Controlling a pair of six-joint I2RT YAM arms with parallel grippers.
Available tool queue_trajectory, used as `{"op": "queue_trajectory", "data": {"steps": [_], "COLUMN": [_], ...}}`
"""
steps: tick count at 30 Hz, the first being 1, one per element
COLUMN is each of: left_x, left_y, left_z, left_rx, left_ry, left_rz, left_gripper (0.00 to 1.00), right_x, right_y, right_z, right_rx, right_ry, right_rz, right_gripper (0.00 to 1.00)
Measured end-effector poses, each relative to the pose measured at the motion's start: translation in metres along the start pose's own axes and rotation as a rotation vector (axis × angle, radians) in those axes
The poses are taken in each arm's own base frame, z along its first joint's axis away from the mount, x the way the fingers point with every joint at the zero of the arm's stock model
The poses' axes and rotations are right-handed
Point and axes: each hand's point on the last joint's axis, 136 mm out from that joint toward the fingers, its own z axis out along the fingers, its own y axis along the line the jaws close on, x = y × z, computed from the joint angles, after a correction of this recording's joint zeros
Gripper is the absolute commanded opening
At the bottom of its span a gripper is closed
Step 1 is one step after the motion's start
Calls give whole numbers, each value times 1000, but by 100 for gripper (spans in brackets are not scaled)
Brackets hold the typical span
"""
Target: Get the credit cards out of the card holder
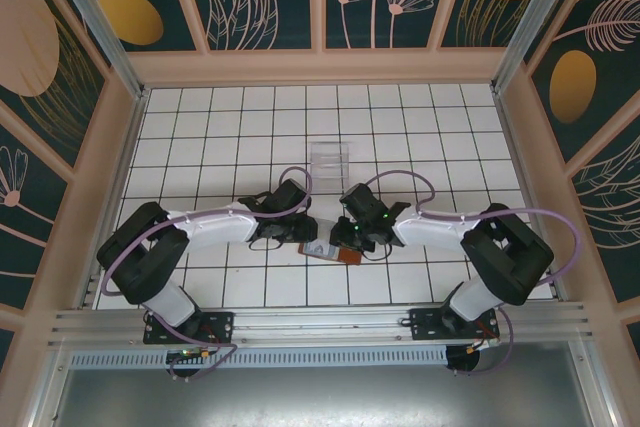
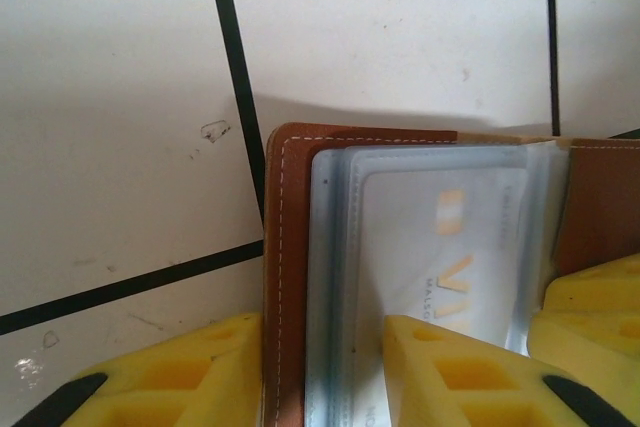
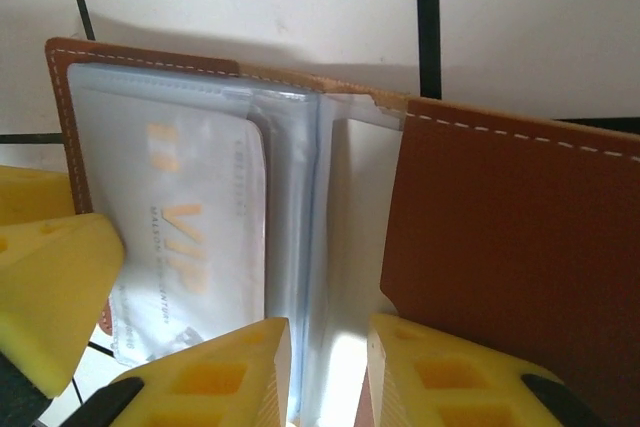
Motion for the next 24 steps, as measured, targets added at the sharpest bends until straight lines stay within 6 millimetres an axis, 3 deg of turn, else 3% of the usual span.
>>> {"op": "queue_trajectory", "data": {"steps": [8, 24], "left_x": [0, 1], "left_y": [1, 1], "left_z": [1, 1], "left_rx": [0, 10], "left_ry": [-1, -12], "left_rz": [-1, 0], "left_gripper": [31, 31], "right_x": [-2, -4], "right_y": [3, 6], "right_z": [4, 6], "right_rx": [-18, -7], "right_ry": [2, 26], "right_rz": [1, 11], "right_gripper": [29, 35]}}
